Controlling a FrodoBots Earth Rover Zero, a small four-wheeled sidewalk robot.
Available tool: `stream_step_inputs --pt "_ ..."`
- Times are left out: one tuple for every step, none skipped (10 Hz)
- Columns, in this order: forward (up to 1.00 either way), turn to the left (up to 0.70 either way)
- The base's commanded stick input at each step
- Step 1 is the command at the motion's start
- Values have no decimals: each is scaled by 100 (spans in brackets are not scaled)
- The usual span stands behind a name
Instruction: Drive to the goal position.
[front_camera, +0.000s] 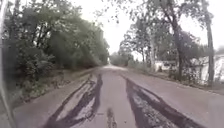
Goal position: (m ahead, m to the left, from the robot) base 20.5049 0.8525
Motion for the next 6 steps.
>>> stream_step_inputs --pt "70 0" --pt "70 0" --pt "70 0" --pt "70 0" --pt "70 0" --pt "70 0"
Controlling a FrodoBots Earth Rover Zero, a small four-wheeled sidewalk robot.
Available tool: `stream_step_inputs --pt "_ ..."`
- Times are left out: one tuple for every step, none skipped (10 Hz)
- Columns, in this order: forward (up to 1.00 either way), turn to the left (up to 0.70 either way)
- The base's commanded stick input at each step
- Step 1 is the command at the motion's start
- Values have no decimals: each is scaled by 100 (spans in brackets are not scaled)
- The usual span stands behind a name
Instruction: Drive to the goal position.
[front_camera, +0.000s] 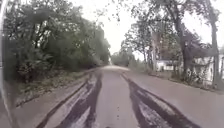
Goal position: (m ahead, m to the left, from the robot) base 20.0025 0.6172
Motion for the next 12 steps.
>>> stream_step_inputs --pt "70 0" --pt "70 0" --pt "70 0" --pt "70 0" --pt "70 0" --pt "70 0" --pt "70 0" --pt "70 0" --pt "70 0" --pt "70 0" --pt "70 0" --pt "70 0"
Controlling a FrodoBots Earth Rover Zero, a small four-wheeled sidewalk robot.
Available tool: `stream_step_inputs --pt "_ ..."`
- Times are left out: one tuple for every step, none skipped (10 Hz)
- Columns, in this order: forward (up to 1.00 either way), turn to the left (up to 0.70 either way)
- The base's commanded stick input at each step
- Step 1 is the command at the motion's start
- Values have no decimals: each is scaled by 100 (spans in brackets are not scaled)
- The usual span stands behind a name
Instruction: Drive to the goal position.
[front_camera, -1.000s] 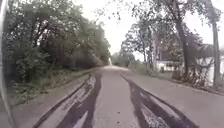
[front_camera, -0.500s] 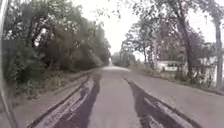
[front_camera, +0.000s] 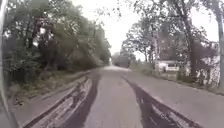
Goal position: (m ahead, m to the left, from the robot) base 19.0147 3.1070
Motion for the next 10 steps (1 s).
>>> stream_step_inputs --pt "70 0" --pt "70 0" --pt "70 0" --pt "70 0" --pt "70 0" --pt "70 0" --pt "70 0" --pt "70 0" --pt "70 0" --pt "70 0"
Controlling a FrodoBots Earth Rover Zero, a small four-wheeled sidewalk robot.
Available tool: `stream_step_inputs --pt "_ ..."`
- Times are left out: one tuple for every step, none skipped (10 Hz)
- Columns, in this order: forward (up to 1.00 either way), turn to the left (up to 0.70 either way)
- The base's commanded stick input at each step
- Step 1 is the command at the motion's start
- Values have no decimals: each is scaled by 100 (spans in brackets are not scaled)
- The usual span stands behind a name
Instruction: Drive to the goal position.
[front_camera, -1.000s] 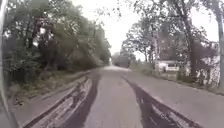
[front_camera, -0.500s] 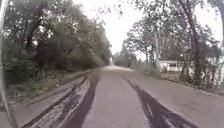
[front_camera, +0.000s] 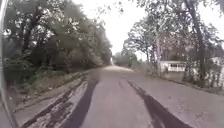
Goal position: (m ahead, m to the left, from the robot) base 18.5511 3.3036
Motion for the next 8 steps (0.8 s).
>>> stream_step_inputs --pt "70 0" --pt "70 0" --pt "70 0" --pt "70 0" --pt "70 0" --pt "70 0" --pt "70 0" --pt "70 0"
